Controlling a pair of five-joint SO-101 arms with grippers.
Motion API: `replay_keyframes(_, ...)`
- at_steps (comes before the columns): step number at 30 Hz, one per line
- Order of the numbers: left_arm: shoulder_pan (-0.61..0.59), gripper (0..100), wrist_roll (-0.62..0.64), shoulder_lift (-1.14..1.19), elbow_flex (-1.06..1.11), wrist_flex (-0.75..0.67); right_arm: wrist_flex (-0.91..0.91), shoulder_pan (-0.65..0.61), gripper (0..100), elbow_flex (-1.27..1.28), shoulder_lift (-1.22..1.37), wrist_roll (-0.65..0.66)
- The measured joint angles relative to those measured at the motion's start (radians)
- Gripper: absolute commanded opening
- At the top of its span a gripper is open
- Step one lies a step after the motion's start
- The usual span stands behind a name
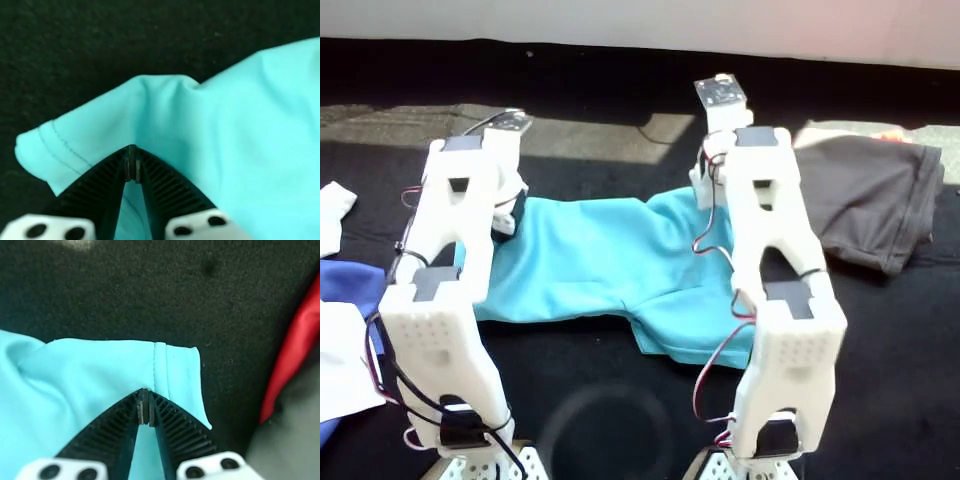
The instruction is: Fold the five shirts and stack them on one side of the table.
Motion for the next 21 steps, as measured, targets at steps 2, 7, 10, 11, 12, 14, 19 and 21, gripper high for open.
replay_keyframes(2,-0.040,1,0.000,0.049,-0.075,0.000,0.000,0.000,0.6,-0.043,0.074,0.000)
replay_keyframes(7,-0.114,1,0.000,0.203,-0.301,0.003,0.002,0.038,0.6,-0.178,0.232,0.000)
replay_keyframes(10,-0.121,1,0.000,0.305,-0.453,0.040,0.011,0.071,0.6,-0.281,0.299,0.000)
replay_keyframes(11,-0.123,1,0.000,0.341,-0.511,0.066,0.015,0.081,0.6,-0.315,0.316,0.000)
replay_keyframes(12,-0.123,1,0.000,0.374,-0.572,0.095,0.023,0.091,0.6,-0.347,0.331,0.000)
replay_keyframes(14,-0.123,1,0.000,0.437,-0.701,0.161,0.046,0.104,0.6,-0.405,0.351,0.000)
replay_keyframes(19,-0.126,1,-0.002,0.554,-1.014,0.351,0.155,0.117,0.6,-0.520,0.361,0.000)
replay_keyframes(21,-0.126,1,-0.003,0.574,-1.126,0.419,0.206,0.117,0.6,-0.574,0.362,0.000)
